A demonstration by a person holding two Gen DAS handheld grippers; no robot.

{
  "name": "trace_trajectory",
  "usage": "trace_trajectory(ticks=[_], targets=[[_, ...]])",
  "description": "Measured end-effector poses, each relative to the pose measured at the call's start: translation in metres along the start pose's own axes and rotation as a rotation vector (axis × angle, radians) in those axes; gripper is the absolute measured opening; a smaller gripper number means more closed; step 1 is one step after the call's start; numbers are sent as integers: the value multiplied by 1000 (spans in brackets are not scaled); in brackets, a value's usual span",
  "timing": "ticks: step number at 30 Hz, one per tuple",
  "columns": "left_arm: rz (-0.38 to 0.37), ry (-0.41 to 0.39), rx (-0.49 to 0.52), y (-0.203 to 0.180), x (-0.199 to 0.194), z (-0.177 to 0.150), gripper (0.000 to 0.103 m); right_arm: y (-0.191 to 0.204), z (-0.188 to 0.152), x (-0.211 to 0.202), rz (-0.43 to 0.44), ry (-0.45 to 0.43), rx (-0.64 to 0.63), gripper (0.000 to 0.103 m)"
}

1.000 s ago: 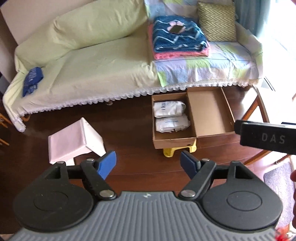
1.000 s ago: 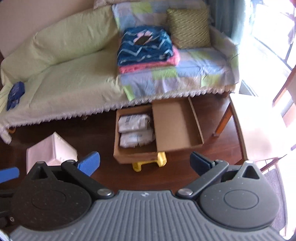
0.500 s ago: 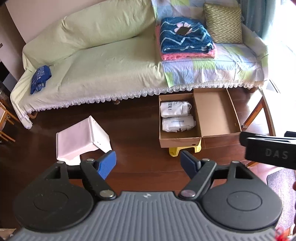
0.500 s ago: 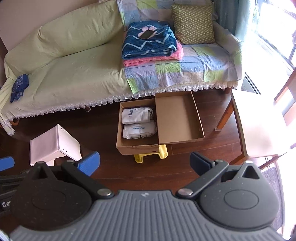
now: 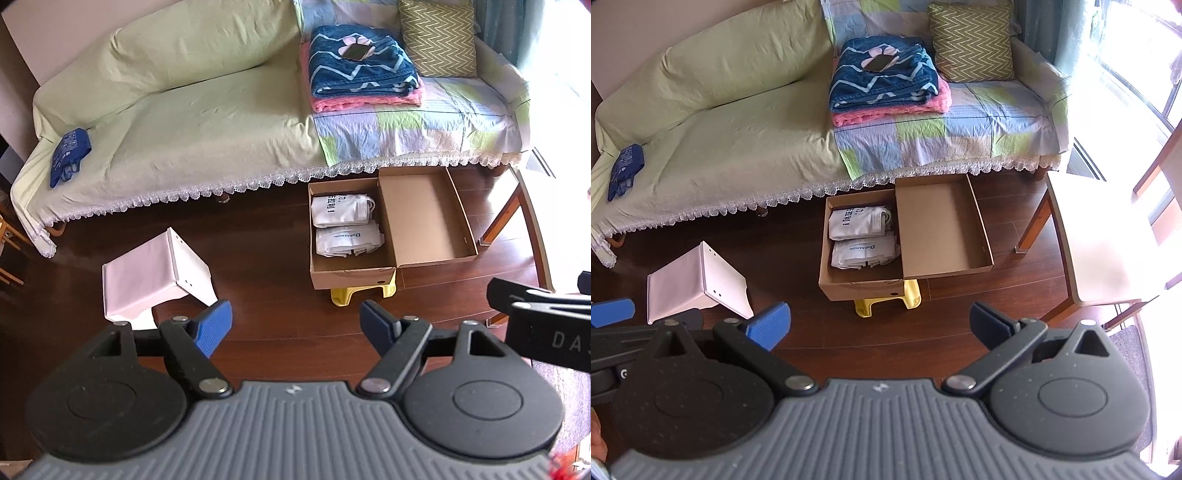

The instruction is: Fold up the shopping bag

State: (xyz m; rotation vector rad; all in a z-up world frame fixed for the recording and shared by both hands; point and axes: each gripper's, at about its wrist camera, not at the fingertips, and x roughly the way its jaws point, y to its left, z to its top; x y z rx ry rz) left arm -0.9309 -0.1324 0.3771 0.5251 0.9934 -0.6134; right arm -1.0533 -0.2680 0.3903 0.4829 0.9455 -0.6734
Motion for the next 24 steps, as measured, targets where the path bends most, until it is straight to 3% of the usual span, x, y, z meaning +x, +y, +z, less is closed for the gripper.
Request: trace_trajectory(ticks=[24], targets=[[-21,-26,46,-25,14,16,79,-13,8,0,-2,-16,17,102]])
